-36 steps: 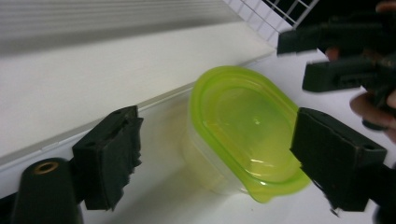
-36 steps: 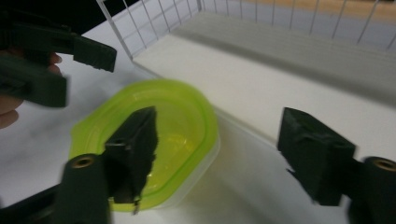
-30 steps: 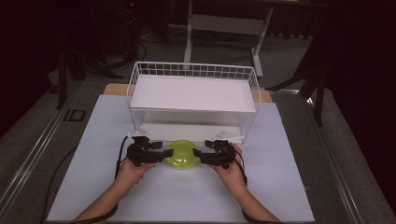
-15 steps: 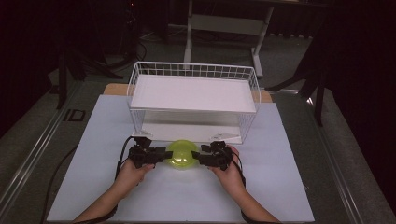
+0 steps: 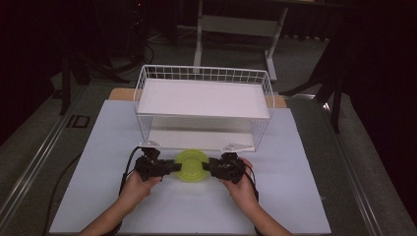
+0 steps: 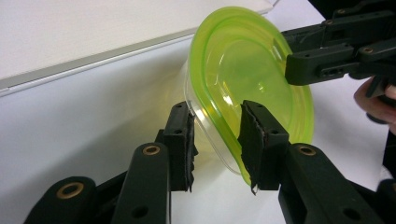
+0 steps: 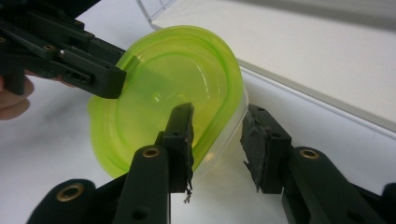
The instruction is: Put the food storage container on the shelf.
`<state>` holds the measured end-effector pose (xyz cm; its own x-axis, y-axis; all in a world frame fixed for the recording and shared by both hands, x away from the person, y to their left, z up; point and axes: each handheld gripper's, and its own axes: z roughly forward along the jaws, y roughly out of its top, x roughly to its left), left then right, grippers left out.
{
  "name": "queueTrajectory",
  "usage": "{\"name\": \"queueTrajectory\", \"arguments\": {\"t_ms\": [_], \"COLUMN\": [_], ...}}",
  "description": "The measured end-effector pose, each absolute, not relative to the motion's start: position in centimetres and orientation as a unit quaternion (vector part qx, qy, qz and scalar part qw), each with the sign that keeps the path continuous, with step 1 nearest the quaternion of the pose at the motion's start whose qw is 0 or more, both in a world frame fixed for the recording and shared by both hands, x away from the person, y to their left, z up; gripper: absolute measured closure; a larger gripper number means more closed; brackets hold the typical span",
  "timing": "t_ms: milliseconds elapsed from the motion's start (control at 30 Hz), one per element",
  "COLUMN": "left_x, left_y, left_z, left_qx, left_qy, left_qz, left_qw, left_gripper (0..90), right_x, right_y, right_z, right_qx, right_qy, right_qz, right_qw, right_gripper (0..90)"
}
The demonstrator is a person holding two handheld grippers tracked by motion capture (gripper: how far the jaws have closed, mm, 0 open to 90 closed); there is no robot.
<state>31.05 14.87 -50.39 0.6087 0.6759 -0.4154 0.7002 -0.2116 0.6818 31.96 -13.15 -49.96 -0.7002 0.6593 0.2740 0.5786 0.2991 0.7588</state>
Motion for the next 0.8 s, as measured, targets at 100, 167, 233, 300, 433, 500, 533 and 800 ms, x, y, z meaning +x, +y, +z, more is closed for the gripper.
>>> {"name": "queueTrajectory", "arguments": {"t_ms": [100,167,233,300,433,500,533,800], "left_x": [30.7,30.5,30.2,29.9,29.2,29.1,29.0,27.9], "left_y": [15.0,15.1,15.1,15.1,14.9,15.0,15.1,14.9], "left_z": [-50.5,-50.6,-50.6,-50.5,-50.4,-50.5,-50.6,-50.6], "left_qx": [0.779,0.779,0.78,0.779,0.782,0.781,0.779,0.777], "left_qy": [0.442,0.443,0.439,0.441,0.437,0.437,0.438,0.449], "left_qz": [-0.013,-0.017,-0.021,-0.026,-0.022,-0.024,-0.026,-0.017], "left_qw": [0.445,0.444,0.445,0.444,0.445,0.446,0.448,0.442], "left_gripper": [69.7,72.1,73.3,74.9,75.9,77.1,77.1,80.3], "right_x": [31.6,31.2,30.7,30.5,30.1,29.7,29.7,28.9], "right_y": [-13.1,-13.1,-12.9,-12.8,-13.0,-13.0,-13.0,-12.6], "right_z": [-49.7,-49.6,-49.4,-49.3,-49.4,-49.3,-49.3,-48.8], "right_qx": [0.381,0.376,0.371,0.369,0.38,0.383,0.383,0.397], "right_qy": [0.807,0.809,0.815,0.819,0.814,0.813,0.813,0.814], "right_qz": [0.449,0.451,0.444,0.437,0.439,0.438,0.438,0.423], "right_qw": [0.032,0.022,0.028,0.033,0.029,0.03,0.03,0.034], "right_gripper": [65.6,67.1,68.1,69.5,72.4,73.5,73.5,77.7]}}
